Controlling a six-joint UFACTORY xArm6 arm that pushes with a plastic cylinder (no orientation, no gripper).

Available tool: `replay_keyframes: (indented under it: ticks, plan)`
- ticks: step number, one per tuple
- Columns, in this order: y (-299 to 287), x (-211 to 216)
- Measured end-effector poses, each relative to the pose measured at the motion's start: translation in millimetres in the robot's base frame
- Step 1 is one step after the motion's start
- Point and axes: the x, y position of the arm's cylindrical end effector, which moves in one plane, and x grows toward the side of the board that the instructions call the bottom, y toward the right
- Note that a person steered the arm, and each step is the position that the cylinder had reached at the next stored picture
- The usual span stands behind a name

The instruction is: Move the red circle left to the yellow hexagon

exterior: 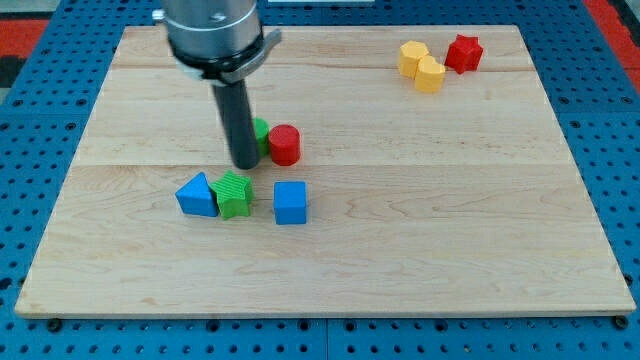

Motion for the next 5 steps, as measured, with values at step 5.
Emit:
replay_keyframes:
  ticks: [5]
  plan:
    - [62, -78]
